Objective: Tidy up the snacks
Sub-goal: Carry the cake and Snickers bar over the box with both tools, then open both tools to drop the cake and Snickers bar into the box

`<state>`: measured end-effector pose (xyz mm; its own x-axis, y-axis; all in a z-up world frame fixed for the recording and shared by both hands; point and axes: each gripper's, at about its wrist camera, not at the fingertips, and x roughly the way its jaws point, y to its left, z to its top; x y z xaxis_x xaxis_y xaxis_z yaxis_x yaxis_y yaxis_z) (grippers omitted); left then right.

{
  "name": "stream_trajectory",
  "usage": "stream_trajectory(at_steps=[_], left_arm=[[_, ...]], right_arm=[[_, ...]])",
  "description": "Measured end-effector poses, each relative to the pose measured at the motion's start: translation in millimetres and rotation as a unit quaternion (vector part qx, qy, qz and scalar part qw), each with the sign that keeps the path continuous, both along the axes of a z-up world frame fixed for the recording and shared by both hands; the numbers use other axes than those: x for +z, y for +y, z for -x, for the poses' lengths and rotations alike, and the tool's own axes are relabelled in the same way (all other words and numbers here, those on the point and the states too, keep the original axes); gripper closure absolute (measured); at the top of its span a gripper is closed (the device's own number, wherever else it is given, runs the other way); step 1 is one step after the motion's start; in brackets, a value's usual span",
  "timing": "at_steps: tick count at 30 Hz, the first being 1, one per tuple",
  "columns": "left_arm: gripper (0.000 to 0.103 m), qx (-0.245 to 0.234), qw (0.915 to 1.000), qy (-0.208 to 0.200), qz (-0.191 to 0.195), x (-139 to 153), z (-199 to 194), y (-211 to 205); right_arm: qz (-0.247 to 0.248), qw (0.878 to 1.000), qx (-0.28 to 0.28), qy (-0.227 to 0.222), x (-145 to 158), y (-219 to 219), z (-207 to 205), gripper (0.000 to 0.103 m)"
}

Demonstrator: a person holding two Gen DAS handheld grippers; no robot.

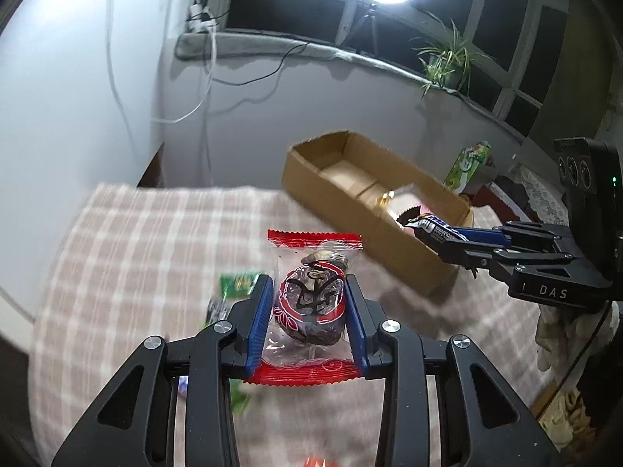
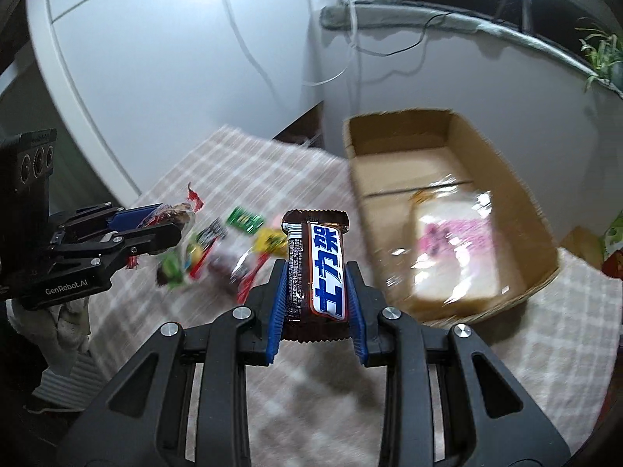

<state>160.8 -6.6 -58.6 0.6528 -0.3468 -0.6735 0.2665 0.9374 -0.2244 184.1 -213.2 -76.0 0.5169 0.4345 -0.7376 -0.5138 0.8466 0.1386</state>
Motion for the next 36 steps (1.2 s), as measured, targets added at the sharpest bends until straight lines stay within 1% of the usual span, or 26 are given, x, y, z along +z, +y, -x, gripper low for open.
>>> stream_trajectory(at_steps=[7, 18, 25, 30, 36], left_arm=[[0.069, -0.023, 0.9997, -0.003, 0.001, 6.0, -45.5, -25.2], [0.069, -0.038, 0.9992, 0.004, -0.008, 5.0, -114.7, -60.2], [0.069, -0.039, 0.999, 0.019, -0.012, -7.9, -139.7, -72.9], [0.069, -0.044, 0.9984, 0.031, -0.018, -17.2, -148.4, -80.3], [0.067, -0.051, 0.9977, 0.037, -0.023, -20.4, -154.2, -85.6]], right_arm=[[-0.002, 0.999, -0.039, -0.013, 9.8, -25.7, -39.5, 0.073], [0.003, 0.996, -0.087, -0.007, 4.0, -52.4, -109.0, 0.073], [0.012, 0.995, -0.1, 0.001, -7.1, -55.2, -137.9, 0.073], [0.017, 0.994, -0.104, 0.006, -14.0, -55.9, -149.4, 0.073], [0.018, 0.994, -0.104, 0.013, -22.4, -57.9, -154.5, 0.073]])
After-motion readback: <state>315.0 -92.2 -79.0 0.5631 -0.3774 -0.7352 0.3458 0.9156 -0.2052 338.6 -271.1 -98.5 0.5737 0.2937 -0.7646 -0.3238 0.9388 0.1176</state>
